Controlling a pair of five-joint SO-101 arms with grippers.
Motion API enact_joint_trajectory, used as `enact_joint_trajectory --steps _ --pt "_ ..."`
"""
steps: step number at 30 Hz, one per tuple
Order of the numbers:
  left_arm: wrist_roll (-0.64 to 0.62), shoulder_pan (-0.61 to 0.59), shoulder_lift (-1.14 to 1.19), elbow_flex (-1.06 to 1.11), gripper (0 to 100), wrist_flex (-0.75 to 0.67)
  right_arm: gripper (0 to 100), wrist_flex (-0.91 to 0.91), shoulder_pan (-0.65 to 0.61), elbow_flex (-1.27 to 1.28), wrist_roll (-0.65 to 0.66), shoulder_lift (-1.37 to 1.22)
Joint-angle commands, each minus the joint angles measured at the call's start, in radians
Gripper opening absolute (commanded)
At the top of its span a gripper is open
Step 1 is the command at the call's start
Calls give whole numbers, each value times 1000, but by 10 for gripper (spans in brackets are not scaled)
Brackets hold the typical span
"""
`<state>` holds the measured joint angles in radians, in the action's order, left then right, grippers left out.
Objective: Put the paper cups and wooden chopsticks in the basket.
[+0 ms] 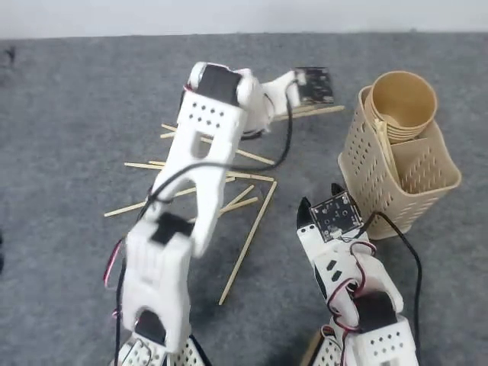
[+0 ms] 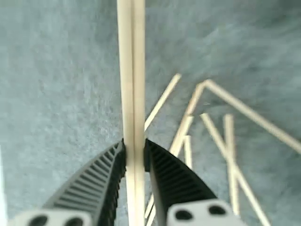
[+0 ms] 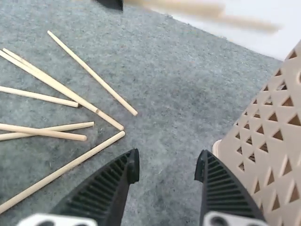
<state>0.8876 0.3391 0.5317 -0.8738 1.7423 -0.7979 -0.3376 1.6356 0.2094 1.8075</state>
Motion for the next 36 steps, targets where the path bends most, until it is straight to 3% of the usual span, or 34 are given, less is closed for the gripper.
enact_joint_trajectory --steps 1,5,11,15,25,31,36 --pt "-112 123 -416 97 12 8 209 22 4 -2 5 8" --pt "-310 207 -583 101 12 -89 209 24 2 9 5 8" --pt "-891 209 -726 105 12 -396 209 24 2 11 5 8" --pt "-1126 244 -733 122 12 -603 209 44 2 31 8 8" --pt "-974 569 -612 183 13 -671 209 67 2 46 11 8" --pt "-984 578 -508 194 13 -867 209 67 2 46 11 8" --pt "-1169 571 -379 194 13 -1007 209 70 4 46 12 8"
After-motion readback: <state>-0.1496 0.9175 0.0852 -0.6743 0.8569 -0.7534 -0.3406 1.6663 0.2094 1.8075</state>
